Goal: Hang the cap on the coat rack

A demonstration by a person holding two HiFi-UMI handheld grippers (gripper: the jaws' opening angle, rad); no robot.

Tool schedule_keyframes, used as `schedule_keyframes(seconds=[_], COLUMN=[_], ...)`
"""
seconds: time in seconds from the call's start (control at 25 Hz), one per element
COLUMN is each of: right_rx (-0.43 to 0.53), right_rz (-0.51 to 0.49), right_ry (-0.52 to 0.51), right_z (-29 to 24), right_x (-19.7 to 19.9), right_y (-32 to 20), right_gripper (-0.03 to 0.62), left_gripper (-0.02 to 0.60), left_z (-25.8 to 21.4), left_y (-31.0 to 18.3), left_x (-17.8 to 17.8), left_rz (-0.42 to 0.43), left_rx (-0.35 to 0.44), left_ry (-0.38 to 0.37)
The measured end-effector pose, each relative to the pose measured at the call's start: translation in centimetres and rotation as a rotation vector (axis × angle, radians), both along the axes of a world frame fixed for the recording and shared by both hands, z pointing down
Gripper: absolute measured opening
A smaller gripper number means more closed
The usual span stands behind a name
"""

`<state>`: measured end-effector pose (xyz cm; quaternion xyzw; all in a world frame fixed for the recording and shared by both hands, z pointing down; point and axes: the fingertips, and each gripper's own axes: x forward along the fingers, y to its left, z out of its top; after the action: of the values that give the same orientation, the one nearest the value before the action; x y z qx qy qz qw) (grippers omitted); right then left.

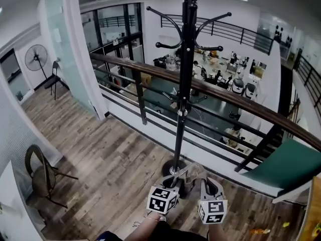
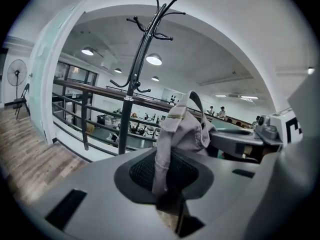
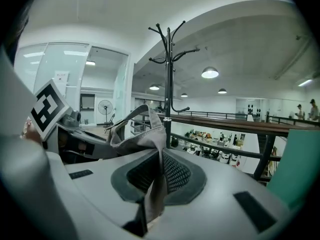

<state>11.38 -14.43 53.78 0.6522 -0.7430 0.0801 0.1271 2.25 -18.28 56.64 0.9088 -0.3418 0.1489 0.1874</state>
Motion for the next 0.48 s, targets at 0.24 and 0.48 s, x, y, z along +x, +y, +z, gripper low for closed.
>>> schedule_keyframes(seconds=[0.24, 0.48], right_rx=[0.007, 0.018], right_rz=[0.061, 0.063], right_ry=[-0.022, -0.010], right_z=[0.0, -0.2], right_x=[-1.5, -2.8], right_y=[-3.2, -4.4], right_gripper=[0.029, 0.029], left_gripper=[0.058, 0.058], left_z=[-0.3, -0.7], left_y=[-4.1, -6.0], left_x=[-1.0, -1.4], left_rz=[0.073, 0.066], left_rx=[0.016, 0.039], left_ry=[-0.023, -0.013])
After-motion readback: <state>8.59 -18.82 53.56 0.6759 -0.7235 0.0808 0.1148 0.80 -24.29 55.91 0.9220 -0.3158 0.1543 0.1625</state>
